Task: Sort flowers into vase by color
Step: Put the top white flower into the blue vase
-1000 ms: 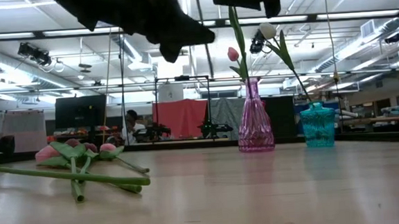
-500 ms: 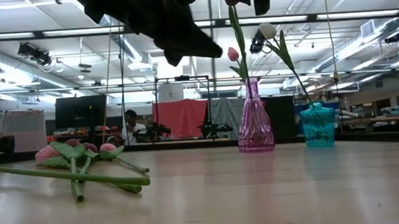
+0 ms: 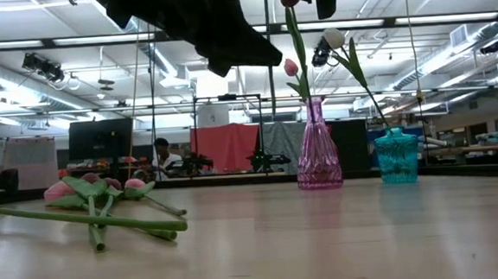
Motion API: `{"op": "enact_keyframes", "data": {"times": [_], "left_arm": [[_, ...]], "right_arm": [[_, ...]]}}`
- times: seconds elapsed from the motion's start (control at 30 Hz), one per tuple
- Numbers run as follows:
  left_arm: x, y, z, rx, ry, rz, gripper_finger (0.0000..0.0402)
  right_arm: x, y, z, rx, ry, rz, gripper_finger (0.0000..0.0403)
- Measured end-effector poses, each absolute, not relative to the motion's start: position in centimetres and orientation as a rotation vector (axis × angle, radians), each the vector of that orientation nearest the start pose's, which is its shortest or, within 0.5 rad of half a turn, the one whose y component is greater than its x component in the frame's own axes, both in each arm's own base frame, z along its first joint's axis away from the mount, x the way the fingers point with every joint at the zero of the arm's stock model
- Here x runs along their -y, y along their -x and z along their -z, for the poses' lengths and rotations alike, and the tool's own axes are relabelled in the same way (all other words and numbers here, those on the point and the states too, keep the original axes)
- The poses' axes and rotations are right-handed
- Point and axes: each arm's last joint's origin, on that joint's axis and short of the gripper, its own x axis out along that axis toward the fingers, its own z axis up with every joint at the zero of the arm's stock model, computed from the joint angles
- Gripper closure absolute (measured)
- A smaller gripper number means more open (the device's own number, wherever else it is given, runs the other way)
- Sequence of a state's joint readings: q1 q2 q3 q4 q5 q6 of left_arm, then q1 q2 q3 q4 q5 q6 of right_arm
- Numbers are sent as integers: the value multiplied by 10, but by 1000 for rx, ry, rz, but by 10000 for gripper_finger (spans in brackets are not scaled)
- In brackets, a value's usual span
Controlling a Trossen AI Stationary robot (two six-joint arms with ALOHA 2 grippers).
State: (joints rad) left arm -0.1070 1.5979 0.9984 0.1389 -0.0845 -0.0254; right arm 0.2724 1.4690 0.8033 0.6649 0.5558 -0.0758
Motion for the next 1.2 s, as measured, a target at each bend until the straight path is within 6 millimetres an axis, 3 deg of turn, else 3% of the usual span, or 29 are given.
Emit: {"op": "enact_keyframes", "data": {"times": [0.23,0.53,0.97,1.2], "left_arm": [[35,-341,-234,-381,-33,39,281],[30,-301,-230,-282,-24,26,271],[23,-246,-200,-180,-14,-23,270],[21,-237,-207,-160,-16,-55,270]], "right_arm": [[-77,-293,-269,-71,76,317,391],[-83,-244,-296,-130,88,497,390],[-45,-193,-315,-219,172,771,390],[-18,-175,-309,-289,142,916,390]]}}
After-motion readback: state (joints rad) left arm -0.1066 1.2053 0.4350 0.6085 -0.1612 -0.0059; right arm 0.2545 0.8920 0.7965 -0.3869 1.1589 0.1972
